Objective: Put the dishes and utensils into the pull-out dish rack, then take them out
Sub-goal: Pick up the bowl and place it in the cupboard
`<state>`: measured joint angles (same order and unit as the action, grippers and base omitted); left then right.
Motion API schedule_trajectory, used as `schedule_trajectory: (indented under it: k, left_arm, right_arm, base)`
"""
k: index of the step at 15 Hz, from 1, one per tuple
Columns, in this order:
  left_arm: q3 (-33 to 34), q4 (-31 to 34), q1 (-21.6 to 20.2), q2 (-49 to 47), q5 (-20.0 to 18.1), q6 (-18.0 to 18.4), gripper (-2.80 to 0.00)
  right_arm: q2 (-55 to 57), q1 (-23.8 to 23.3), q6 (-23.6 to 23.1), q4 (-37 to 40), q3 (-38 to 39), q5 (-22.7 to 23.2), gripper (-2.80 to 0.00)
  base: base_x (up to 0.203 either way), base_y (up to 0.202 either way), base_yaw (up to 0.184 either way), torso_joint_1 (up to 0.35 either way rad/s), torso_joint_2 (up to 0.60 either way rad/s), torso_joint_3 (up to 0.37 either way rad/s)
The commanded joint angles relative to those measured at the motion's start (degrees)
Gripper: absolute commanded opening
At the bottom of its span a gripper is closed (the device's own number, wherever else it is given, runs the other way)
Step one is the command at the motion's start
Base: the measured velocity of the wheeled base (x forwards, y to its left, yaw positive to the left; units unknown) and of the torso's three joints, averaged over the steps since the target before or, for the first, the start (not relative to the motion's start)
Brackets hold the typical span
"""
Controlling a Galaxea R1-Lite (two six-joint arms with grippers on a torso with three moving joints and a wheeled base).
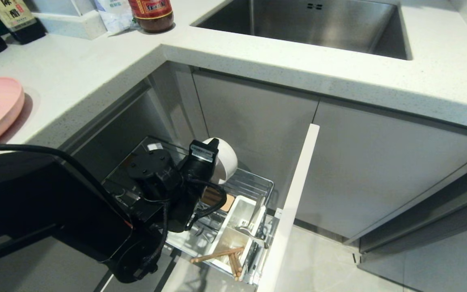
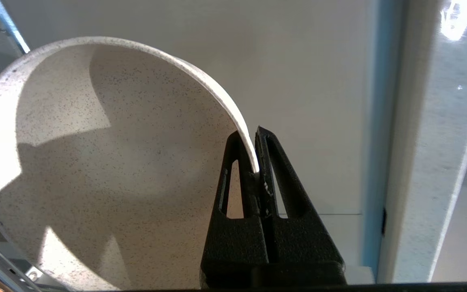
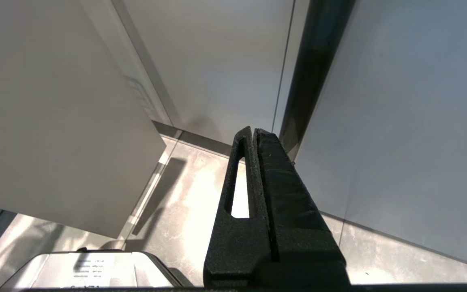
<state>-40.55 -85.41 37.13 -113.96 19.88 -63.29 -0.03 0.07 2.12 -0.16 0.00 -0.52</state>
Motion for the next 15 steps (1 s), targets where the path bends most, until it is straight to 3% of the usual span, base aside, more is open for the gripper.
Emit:
schedule_trajectory:
  k: [1,15]
  left_arm:
    - [-0.1,-0.9,-0.7,-2.1,-0.7,-0.8,-2.8]
    - [-0.4,-2.3,-2.1,-4.6,-4.1,-3.7,-2.8]
  right_arm:
    - [0.0,0.0,0.1,0.0,0.0,0.0,-2.8]
    - [0.0,0.0,0.0,0.0,0.0,0.0,-2.8]
  base:
    - [0.0,0.0,0.0,0.0,0.0,0.0]
    - [0.0,0.0,0.0,0.0,0.0,0.0]
